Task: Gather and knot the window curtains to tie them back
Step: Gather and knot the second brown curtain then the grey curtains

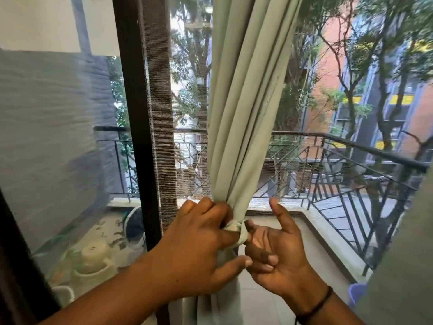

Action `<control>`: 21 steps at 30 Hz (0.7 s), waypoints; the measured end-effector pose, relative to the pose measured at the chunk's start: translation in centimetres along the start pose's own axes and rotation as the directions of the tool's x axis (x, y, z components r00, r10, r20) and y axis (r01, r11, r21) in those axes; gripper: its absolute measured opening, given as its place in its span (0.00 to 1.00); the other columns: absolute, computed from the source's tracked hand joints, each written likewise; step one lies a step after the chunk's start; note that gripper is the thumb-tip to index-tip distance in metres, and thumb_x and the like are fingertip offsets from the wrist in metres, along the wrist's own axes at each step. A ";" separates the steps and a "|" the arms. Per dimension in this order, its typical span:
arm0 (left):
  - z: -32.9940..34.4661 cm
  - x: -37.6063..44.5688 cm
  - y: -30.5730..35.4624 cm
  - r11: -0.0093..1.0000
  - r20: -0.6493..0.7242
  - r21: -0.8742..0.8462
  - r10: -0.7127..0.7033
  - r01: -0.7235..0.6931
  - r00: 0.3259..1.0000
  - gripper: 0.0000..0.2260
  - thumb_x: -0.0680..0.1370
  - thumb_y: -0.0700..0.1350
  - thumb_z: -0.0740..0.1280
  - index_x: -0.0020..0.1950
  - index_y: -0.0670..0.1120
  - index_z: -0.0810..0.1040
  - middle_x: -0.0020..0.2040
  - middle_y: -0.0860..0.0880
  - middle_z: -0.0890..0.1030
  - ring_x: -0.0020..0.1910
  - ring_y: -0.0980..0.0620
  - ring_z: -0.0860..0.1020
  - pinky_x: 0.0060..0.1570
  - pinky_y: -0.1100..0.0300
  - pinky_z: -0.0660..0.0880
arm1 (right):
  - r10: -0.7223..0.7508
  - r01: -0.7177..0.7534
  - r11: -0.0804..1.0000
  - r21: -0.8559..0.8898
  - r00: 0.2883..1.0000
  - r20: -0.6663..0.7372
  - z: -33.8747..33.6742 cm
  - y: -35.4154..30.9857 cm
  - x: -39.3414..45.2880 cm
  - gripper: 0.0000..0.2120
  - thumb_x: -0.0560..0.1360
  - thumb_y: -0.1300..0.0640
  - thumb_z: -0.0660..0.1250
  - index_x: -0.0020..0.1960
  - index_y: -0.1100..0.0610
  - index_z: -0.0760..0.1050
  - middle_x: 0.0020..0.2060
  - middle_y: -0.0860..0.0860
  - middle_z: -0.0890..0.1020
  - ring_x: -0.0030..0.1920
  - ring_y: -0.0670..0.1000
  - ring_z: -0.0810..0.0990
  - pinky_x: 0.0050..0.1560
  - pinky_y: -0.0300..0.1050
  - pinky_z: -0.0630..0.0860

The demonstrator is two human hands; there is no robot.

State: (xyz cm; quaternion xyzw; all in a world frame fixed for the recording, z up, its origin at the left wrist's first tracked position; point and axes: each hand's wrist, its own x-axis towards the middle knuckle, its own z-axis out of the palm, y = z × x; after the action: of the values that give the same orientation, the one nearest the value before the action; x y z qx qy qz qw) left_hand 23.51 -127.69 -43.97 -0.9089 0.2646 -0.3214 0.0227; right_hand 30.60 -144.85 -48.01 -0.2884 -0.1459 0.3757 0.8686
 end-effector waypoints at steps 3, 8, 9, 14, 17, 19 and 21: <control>0.6 0.1 1.1 0.995 -0.020 -0.069 -0.072 0.070 0.997 0.22 0.75 0.69 0.52 0.44 0.58 0.80 0.46 0.57 0.73 0.48 0.57 0.67 0.43 0.57 0.66 | 0.007 -0.016 0.980 -0.196 0.999 -0.050 0.6 -1.3 -1.0 0.26 0.74 0.40 0.65 0.60 0.61 0.73 0.43 0.63 0.81 0.21 0.53 0.76 0.22 0.38 0.70; 2.1 1.3 3.2 0.811 -0.033 -0.499 -0.370 0.306 0.928 0.29 0.71 0.75 0.48 0.44 0.58 0.82 0.51 0.64 0.73 0.55 0.62 0.65 0.54 0.66 0.59 | -0.356 0.105 0.767 -0.633 0.891 -0.283 -1.0 -2.1 -2.4 0.20 0.71 0.53 0.70 0.59 0.58 0.68 0.39 0.56 0.81 0.32 0.55 0.78 0.28 0.43 0.74; 2.1 1.5 3.9 0.728 0.007 -0.590 -0.427 0.348 0.904 0.28 0.69 0.76 0.48 0.43 0.61 0.81 0.51 0.64 0.72 0.56 0.63 0.65 0.54 0.70 0.58 | -0.385 0.089 0.731 -0.677 0.872 -0.302 -1.2 -1.7 -2.8 0.20 0.71 0.54 0.70 0.60 0.57 0.68 0.42 0.57 0.82 0.36 0.56 0.79 0.30 0.44 0.75; -0.1 2.9 7.3 0.057 0.316 -0.886 -0.650 0.460 0.691 0.19 0.72 0.66 0.60 0.40 0.53 0.80 0.44 0.56 0.79 0.44 0.68 0.77 0.40 0.75 0.69 | -0.294 0.010 0.637 -0.770 0.927 -0.231 -3.0 0.1 -3.1 0.26 0.67 0.41 0.68 0.62 0.49 0.72 0.50 0.49 0.84 0.50 0.50 0.81 0.50 0.46 0.77; -0.6 3.4 8.1 -0.307 0.484 -0.875 -0.589 0.375 0.647 0.21 0.72 0.58 0.60 0.47 0.41 0.81 0.40 0.51 0.84 0.40 0.60 0.80 0.37 0.67 0.72 | -0.379 0.099 0.517 -0.850 0.917 -0.124 -3.9 0.5 -3.4 0.38 0.60 0.25 0.65 0.64 0.45 0.70 0.52 0.35 0.82 0.55 0.39 0.79 0.57 0.37 0.75; -1.0 3.8 8.3 -0.494 0.548 -0.819 -0.524 0.292 0.652 0.29 0.70 0.62 0.62 0.55 0.38 0.80 0.43 0.46 0.80 0.39 0.55 0.75 0.37 0.63 0.67 | -0.389 0.141 0.376 -0.916 0.921 -0.018 -4.0 1.7 -4.1 0.41 0.59 0.27 0.68 0.67 0.45 0.65 0.58 0.33 0.78 0.61 0.37 0.75 0.60 0.35 0.72; -1.4 3.9 8.2 -0.663 0.603 -0.726 -0.488 0.181 0.631 0.34 0.68 0.63 0.64 0.61 0.37 0.77 0.41 0.46 0.74 0.35 0.55 0.68 0.35 0.63 0.63 | -0.412 0.093 0.186 -0.978 0.911 0.008 -4.5 2.9 -4.7 0.32 0.64 0.35 0.70 0.65 0.38 0.63 0.59 0.36 0.77 0.60 0.40 0.76 0.60 0.41 0.74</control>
State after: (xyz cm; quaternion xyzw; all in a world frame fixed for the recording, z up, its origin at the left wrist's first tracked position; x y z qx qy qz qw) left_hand 21.43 -136.51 -42.36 -0.4616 -0.0124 -0.0095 -0.8869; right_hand 27.92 -148.48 -53.47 -0.7783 -0.2774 0.0137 0.5632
